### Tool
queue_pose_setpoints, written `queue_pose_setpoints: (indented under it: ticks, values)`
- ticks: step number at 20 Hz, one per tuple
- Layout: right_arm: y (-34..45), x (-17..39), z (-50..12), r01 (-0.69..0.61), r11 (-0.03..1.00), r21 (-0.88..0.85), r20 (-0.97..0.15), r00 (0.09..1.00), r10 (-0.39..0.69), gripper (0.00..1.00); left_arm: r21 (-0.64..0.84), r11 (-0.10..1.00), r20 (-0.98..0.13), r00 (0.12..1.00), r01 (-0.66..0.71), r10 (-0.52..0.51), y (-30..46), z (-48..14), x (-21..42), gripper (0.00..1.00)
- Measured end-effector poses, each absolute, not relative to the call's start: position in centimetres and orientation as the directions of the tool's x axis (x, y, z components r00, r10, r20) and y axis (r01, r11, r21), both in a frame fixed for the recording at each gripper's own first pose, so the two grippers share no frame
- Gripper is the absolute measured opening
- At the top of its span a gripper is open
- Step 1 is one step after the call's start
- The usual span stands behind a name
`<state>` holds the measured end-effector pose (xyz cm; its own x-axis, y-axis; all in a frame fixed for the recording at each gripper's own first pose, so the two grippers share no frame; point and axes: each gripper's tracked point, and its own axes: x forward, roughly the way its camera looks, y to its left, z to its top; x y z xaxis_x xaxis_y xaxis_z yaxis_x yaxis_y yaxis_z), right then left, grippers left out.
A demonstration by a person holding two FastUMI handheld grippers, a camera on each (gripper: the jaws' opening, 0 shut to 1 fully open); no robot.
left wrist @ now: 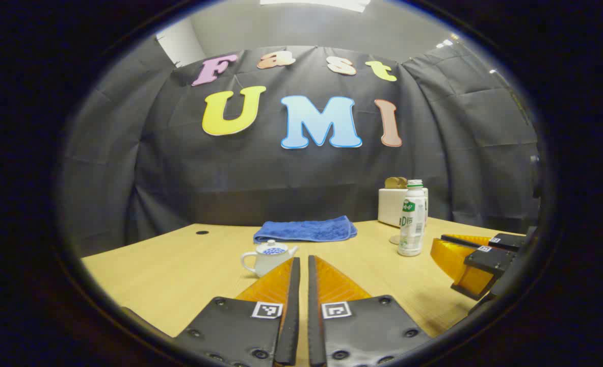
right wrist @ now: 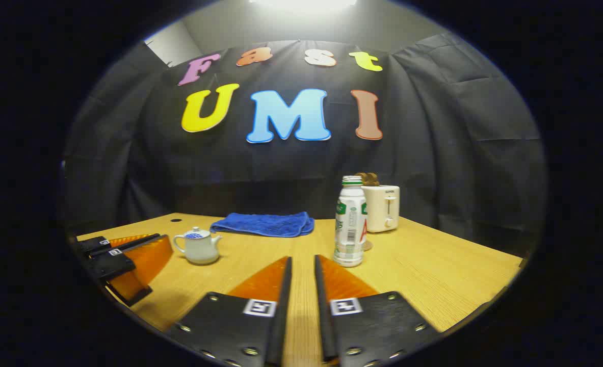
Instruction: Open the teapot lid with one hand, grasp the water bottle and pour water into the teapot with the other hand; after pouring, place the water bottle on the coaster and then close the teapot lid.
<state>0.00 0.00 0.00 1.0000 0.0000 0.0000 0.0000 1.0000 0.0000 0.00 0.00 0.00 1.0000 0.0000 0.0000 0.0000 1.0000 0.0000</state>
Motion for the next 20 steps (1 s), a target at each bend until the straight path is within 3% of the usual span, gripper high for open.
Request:
queue_pose_setpoints:
  ticks: [5,8,11,17,18,20]
  values:
    - [0.1,0.1,0.0,-0.012,1.000,-0.001,0.004,1.000,0.012,0.98,0.001,1.000,-0.002,1.000,-0.006,0.006,0.1,-0.1,-0.1,0.99]
    - [0.5,0.2,-0.1,-0.034,0.999,-0.001,0.004,0.999,0.034,0.98,-0.001,1.000,0.001,1.000,-0.005,0.005,0.1,-0.1,-0.1,0.99]
    - [0.2,0.1,-0.2,-0.018,1.000,-0.001,0.002,1.000,0.018,0.98,-0.001,0.998,0.000,0.998,0.062,-0.062,-0.9,0.1,-0.1,0.99]
    - [0.4,0.2,0.0,-0.032,0.999,-0.001,0.004,0.999,0.032,0.98,0.000,0.999,-0.003,0.999,0.053,-0.053,-0.6,0.0,-0.2,0.99]
    - [0.3,0.4,-0.3,-0.031,1.000,-0.001,0.003,1.000,0.031,0.95,0.001,0.999,-0.003,0.999,0.053,-0.053,-0.7,0.2,-0.1,0.76]
    - [0.3,0.2,-0.3,-0.025,1.000,-0.002,0.002,1.000,0.025,0.36,0.002,0.999,-0.004,0.999,0.048,-0.048,-0.6,0.2,-0.1,0.31]
